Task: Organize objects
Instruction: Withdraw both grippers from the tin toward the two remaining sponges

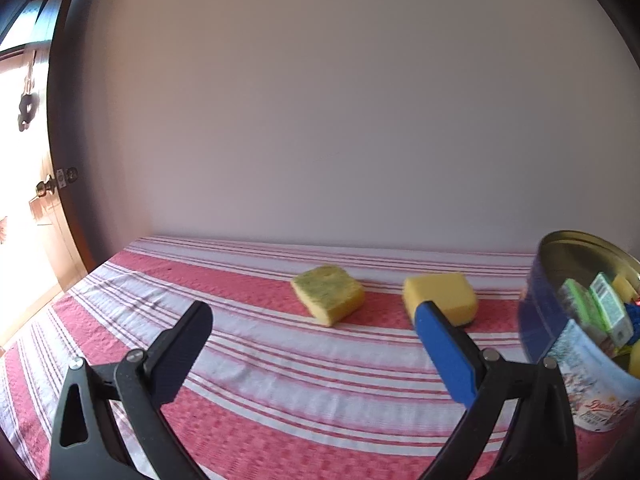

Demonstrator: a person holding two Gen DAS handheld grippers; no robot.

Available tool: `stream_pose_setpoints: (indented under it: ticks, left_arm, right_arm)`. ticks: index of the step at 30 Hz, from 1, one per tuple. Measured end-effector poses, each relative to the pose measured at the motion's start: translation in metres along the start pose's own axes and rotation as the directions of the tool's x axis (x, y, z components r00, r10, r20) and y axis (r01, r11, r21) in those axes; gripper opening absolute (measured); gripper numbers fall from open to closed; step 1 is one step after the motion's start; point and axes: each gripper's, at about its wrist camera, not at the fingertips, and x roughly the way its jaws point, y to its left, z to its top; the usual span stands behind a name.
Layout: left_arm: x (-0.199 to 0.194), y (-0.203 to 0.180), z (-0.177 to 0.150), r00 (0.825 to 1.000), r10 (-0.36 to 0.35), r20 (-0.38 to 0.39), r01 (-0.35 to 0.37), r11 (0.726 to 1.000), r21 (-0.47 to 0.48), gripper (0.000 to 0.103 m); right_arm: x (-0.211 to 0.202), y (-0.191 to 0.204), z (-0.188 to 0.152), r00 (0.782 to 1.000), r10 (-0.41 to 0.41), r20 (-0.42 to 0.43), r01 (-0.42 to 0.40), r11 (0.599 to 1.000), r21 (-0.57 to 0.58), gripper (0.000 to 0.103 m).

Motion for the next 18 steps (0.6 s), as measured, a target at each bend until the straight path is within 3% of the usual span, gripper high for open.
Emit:
stream_pose_setpoints:
  ticks: [18]
  left_arm:
    - [0.038, 0.078, 0.009, 0.995, 0.092, -0.041, -0.096, 0.990, -0.106, 0.102]
  right_arm:
    - [0.038, 0.106, -0.020, 0.980, 0.147, -0.137, -0.169, 0.972, -0.161, 0.092]
